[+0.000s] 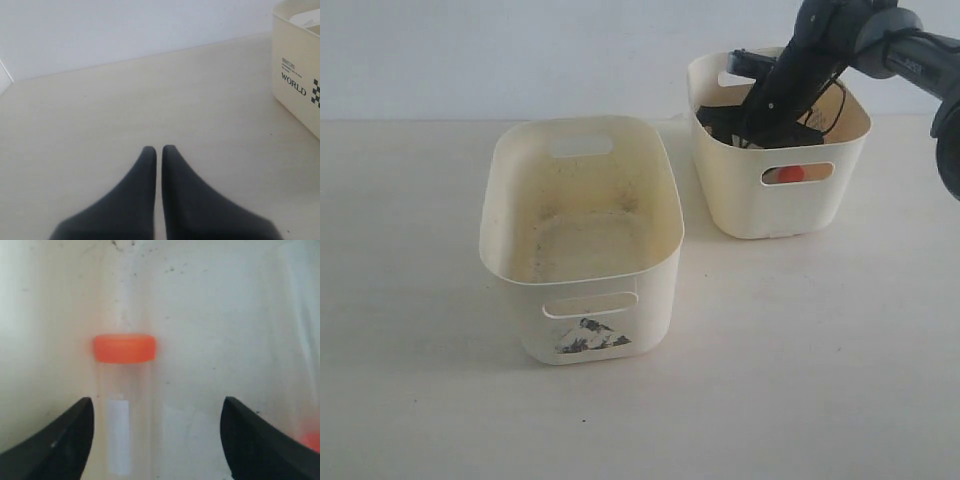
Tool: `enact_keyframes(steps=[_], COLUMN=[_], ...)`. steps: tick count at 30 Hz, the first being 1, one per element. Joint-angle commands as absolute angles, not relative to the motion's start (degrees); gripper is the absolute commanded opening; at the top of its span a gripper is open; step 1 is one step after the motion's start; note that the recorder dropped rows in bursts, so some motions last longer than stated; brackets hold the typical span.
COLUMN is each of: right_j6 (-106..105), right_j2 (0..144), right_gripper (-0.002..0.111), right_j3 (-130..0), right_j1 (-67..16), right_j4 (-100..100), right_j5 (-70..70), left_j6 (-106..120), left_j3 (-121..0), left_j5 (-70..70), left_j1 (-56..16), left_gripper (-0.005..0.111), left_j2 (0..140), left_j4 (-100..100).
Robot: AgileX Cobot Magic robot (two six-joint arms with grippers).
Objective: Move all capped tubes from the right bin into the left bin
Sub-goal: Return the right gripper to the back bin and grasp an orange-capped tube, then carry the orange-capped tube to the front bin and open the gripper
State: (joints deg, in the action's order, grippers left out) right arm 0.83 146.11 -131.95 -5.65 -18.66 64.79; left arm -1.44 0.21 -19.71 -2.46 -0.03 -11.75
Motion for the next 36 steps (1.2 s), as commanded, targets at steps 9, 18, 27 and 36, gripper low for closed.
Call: enact_keyframes(steps=[9,18,27,36], right_j6=[-2.10,-2.10,-1.96,-5.89], right_j2=[148.89,149.47,144.80,130.14], right_gripper=[0.049,-0.001,0.000,0.000], right_j3=[-131.93,-132.03,-132.03,-132.03], right_j1=[-8.00,-8.00,-8.00,-7.90], right_j4=[-21.36,-20.13,-17.28,-15.56], right_j5=[65.79,65.69,65.56,69.96], left_j6=[-1.98,-1.98,-1.98,-1.98], left_j3=[0.00,0.00,0.00,0.00], left_j5=[-19.48,-19.48,-19.48,-19.48], left_j1=[-2.54,-2.54,-2.54,-2.54], left_gripper=[0.004,0.004,0.004,0.004], left_j2=[0.00,0.00,0.00,0.00], left_j4=[-11.79,-11.79,-11.79,-11.79])
